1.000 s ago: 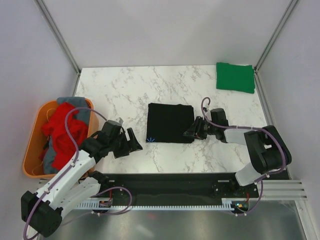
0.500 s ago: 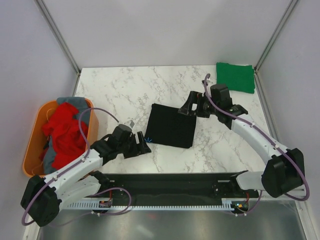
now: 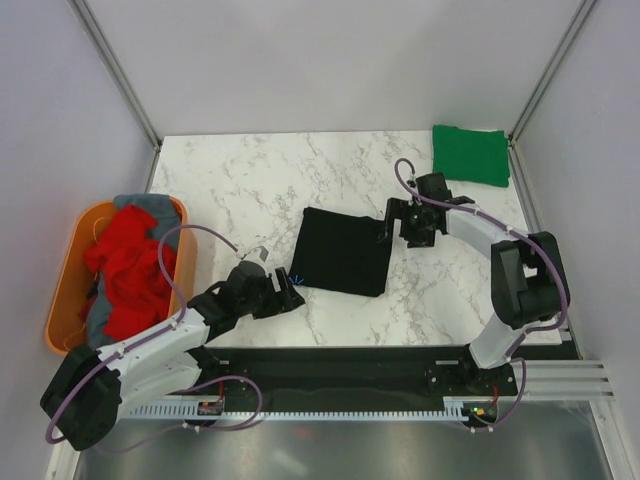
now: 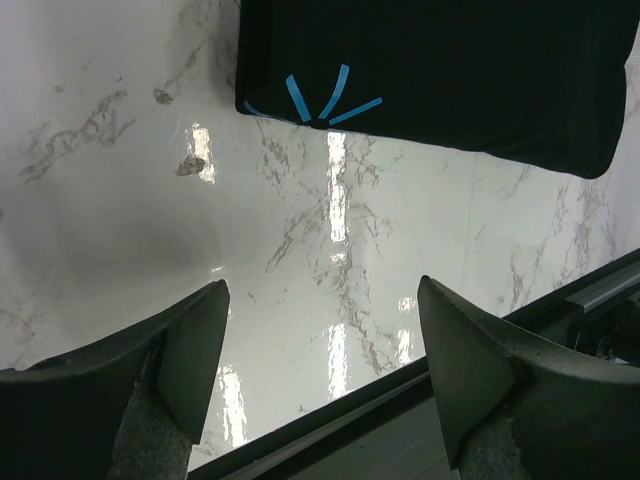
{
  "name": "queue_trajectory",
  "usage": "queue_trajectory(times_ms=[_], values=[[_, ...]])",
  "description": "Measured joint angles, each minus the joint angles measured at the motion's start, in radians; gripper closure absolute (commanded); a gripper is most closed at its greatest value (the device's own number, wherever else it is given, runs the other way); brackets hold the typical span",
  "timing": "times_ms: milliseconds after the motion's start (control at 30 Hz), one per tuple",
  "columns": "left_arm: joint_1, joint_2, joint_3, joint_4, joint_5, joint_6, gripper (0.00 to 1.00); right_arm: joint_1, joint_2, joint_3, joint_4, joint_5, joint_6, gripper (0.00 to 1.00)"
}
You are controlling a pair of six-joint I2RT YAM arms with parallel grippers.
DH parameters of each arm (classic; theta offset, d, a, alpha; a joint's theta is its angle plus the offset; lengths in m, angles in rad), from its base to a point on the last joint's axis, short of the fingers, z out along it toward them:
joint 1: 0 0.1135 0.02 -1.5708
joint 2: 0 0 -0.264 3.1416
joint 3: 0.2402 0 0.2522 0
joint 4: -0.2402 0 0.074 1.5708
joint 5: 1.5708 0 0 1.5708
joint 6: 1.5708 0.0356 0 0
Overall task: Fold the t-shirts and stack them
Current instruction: Neatly place the folded tshirt to the corner
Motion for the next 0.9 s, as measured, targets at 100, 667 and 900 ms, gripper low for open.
queue_trajectory(times_ms=[100, 667, 900], values=[[0.000, 0.005, 0.000, 0.022, -0.008, 0.000, 0.17, -0.007, 0.062, 0.000, 0.036, -0.003, -0.011, 0.08], [0.000, 0.012, -0.015, 0.069, -0.012, -0.001, 0.16, -0.061, 0.235, -0.003, 0.396, -0.187, -0.005, 0.66], [0.000, 0.020, -0.015, 0.072, -0.012, -0.001, 0.16, -0.064, 0.242, -0.050, 0.469, -0.243, 0.023, 1.00]])
